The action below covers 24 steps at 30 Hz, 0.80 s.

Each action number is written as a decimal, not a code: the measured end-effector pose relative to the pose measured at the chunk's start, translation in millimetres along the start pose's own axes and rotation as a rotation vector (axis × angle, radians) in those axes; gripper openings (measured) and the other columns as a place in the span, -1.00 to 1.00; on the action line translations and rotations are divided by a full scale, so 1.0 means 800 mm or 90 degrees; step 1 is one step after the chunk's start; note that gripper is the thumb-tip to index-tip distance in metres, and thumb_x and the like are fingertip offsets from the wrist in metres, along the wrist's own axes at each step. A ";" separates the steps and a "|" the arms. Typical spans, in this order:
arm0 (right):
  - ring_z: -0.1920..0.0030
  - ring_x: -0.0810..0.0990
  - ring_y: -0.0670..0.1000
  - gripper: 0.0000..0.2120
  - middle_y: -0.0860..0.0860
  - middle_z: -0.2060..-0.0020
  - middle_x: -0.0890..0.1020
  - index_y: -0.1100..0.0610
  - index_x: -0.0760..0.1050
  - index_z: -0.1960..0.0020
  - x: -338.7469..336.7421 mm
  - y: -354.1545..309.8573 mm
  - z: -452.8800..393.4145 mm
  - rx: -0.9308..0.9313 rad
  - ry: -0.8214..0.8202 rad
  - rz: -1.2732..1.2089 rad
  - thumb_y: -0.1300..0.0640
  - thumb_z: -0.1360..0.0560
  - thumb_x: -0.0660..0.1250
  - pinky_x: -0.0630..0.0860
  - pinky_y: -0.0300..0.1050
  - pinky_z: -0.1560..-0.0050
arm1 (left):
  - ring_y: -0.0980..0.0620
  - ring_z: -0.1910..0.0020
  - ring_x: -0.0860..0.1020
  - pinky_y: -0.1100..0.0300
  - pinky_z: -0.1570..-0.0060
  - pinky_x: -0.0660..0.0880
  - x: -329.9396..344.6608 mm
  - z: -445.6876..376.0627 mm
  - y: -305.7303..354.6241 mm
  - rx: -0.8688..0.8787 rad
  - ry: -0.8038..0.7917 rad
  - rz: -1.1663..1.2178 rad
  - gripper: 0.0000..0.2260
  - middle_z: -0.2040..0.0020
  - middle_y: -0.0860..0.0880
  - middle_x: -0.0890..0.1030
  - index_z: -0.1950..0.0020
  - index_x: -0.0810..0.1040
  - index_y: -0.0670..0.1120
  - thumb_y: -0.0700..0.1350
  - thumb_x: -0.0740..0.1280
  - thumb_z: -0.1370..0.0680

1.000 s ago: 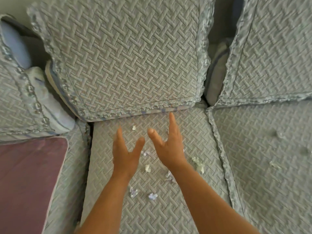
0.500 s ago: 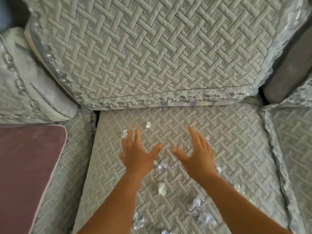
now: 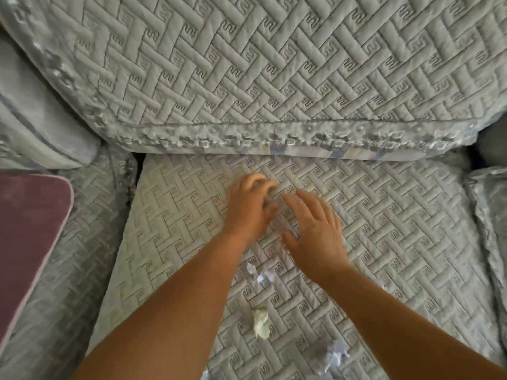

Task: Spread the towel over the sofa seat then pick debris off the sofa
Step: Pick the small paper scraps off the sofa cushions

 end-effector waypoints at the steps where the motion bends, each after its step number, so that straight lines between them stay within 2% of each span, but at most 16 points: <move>1: -0.51 -0.04 -0.01 -0.50 -0.08 -0.50 0.12 -0.14 0.08 -0.45 -0.003 0.002 -0.002 -0.007 0.014 0.019 -0.05 -0.56 0.14 -0.08 0.07 -0.49 | -0.03 -0.31 0.28 0.18 -0.27 0.24 -0.002 0.000 -0.001 0.003 0.011 0.008 -0.77 -0.26 -0.03 0.42 -0.20 0.52 -0.03 -0.13 0.24 -0.55; 3: -0.51 -0.01 -0.01 -0.58 -0.08 -0.49 0.16 -0.13 0.19 -0.41 -0.009 0.016 -0.002 0.003 0.019 0.056 0.01 -0.56 0.08 -0.07 0.09 -0.49 | -0.01 -0.20 0.38 0.25 -0.12 0.35 -0.008 0.008 -0.004 -0.015 0.052 0.058 -0.79 -0.13 -0.07 0.50 -0.05 0.58 -0.11 -0.26 0.17 -0.57; 5: -0.49 0.02 -0.04 -0.64 -0.10 -0.47 0.19 -0.13 0.28 -0.36 -0.015 0.032 -0.001 0.030 0.006 0.078 0.00 -0.57 0.05 -0.03 0.13 -0.47 | 0.08 -0.07 0.45 0.31 -0.03 0.42 -0.014 0.028 0.003 -0.009 0.050 0.123 -0.77 -0.07 -0.08 0.56 0.01 0.59 -0.15 -0.30 0.14 -0.57; 7: -0.47 0.08 -0.06 -0.65 -0.12 -0.45 0.23 -0.13 0.33 -0.33 -0.017 0.043 0.001 0.039 -0.012 0.069 -0.05 -0.59 0.00 -0.01 0.12 -0.45 | 0.14 -0.11 0.46 0.24 -0.19 0.42 -0.009 0.054 0.014 0.039 -0.022 0.166 -0.79 -0.12 -0.06 0.59 -0.07 0.60 -0.14 -0.21 0.18 -0.57; 8: -0.46 0.11 -0.07 -0.65 -0.12 -0.44 0.25 -0.12 0.35 -0.33 -0.019 0.047 0.006 0.035 -0.028 0.062 -0.07 -0.59 -0.01 -0.01 0.12 -0.45 | 0.15 -0.21 0.43 0.20 -0.30 0.32 -0.004 0.071 0.019 0.071 -0.072 0.165 -0.77 -0.19 -0.02 0.58 -0.13 0.58 -0.09 -0.08 0.20 -0.56; 10: -0.45 0.14 -0.06 -0.63 -0.12 -0.42 0.27 -0.11 0.36 -0.32 -0.022 0.053 0.017 0.013 -0.063 0.058 -0.10 -0.57 0.00 -0.02 0.14 -0.44 | 0.14 -0.41 0.27 0.08 -0.42 0.05 0.005 0.102 0.021 0.134 -0.155 0.129 -0.56 -0.33 0.07 0.49 -0.22 0.53 0.03 0.22 0.18 -0.47; 12: -0.44 0.16 -0.05 -0.53 -0.13 -0.41 0.24 -0.11 0.33 -0.33 -0.025 0.059 0.033 -0.025 -0.104 0.077 -0.22 -0.49 0.00 -0.01 0.17 -0.45 | 0.11 -0.49 0.13 -0.05 -0.44 -0.05 0.012 0.131 0.019 0.177 -0.193 0.098 -0.38 -0.44 0.07 0.36 -0.29 0.46 0.08 0.39 0.19 -0.35; 14: -0.45 0.14 -0.05 -0.41 -0.15 -0.41 0.21 -0.14 0.30 -0.35 -0.025 0.063 0.054 -0.061 -0.138 0.104 -0.34 -0.39 0.01 0.01 0.15 -0.45 | 0.07 -0.51 0.08 -0.16 -0.45 0.01 0.021 0.159 0.020 0.211 -0.224 0.082 -0.29 -0.50 0.06 0.25 -0.36 0.35 0.14 0.44 0.22 -0.29; 18: -0.46 0.07 -0.10 -0.36 -0.16 -0.45 0.17 -0.11 0.29 -0.36 -0.018 0.065 0.097 -0.088 -0.163 0.085 -0.38 -0.36 0.14 0.01 0.12 -0.47 | 0.06 -0.53 -0.03 0.02 -0.44 -0.11 0.049 0.210 0.023 0.310 -0.306 -0.077 -0.21 -0.54 0.10 0.05 -0.45 0.11 0.21 0.39 0.30 -0.30; 19: -0.46 0.09 -0.10 -0.36 -0.15 -0.45 0.18 -0.10 0.29 -0.37 -0.016 0.065 0.106 -0.093 -0.165 0.073 -0.37 -0.37 0.16 0.03 0.11 -0.47 | 0.03 -0.52 0.00 0.02 -0.42 -0.08 0.053 0.215 0.021 0.327 -0.299 -0.113 -0.24 -0.53 0.09 0.05 -0.45 0.11 0.20 0.36 0.30 -0.33; 21: -0.44 0.16 -0.09 -0.33 -0.14 -0.42 0.24 -0.06 0.29 -0.38 -0.015 0.065 0.123 -0.090 -0.158 0.042 -0.36 -0.36 0.17 0.09 0.10 -0.47 | -0.07 -0.46 0.19 -0.05 -0.37 0.13 0.052 0.217 0.017 0.319 -0.251 -0.138 -0.37 -0.49 0.04 0.15 -0.41 0.20 0.17 0.27 0.29 -0.39; 24: -0.37 0.25 -0.09 -0.32 -0.13 -0.34 0.34 -0.05 0.33 -0.34 -0.007 0.056 0.147 -0.071 -0.132 -0.003 -0.37 -0.32 0.16 0.18 0.08 -0.43 | -0.14 -0.22 0.44 -0.04 -0.17 0.47 0.042 0.205 0.017 0.269 -0.144 -0.123 -0.65 -0.25 -0.09 0.45 -0.20 0.44 0.07 0.05 0.32 -0.43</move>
Point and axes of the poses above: each hand's wrist, its own z-axis away from the middle knuckle, its own x-axis out of the palm, y = z × x, the point moved 5 cm from there along -z, towards the middle knuckle
